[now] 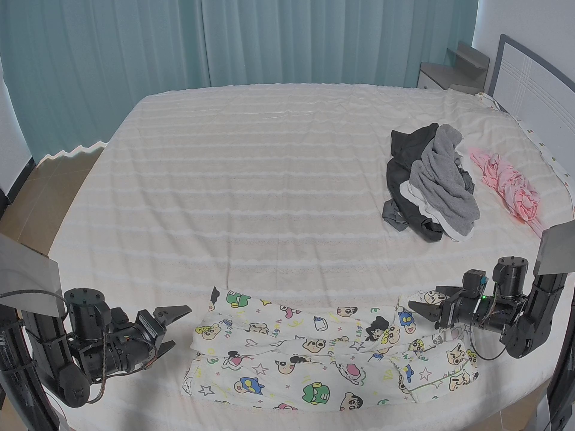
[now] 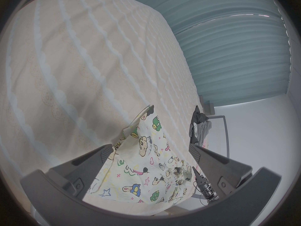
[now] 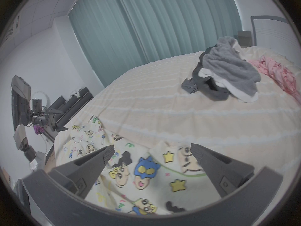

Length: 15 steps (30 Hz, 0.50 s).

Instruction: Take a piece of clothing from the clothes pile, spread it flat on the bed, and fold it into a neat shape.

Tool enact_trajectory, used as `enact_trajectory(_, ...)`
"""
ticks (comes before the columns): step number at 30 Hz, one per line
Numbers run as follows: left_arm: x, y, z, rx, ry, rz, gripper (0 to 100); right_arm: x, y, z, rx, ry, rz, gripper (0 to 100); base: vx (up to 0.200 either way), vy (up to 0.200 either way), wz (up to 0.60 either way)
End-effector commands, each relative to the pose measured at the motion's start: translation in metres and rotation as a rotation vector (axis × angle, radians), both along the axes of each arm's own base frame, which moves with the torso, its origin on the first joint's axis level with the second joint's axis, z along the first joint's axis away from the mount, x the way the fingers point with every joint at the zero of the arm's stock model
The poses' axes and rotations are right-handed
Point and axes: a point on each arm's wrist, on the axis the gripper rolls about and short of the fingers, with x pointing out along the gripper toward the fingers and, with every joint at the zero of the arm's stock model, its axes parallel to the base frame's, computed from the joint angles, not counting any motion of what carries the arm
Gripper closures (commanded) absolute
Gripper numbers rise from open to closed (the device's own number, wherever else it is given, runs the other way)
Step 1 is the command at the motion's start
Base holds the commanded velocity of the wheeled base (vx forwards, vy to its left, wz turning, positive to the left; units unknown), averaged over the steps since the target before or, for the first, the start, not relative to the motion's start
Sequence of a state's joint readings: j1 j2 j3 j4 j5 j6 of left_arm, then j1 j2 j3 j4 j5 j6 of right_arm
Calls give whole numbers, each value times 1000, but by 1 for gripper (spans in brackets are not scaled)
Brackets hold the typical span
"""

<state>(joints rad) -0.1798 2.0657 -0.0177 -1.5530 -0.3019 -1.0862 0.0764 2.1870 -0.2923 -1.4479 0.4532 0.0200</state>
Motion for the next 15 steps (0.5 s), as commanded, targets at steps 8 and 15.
enact_trajectory(8, -2, 0, -1, 1, 10, -1, 0, -5, 9, -23, -8, 97, 28, 0, 0, 0, 0)
enact_trajectory(15, -2, 0, -1, 2, 10, 0, 0, -4, 0, -26, -8, 106, -6, 0, 0, 0, 0)
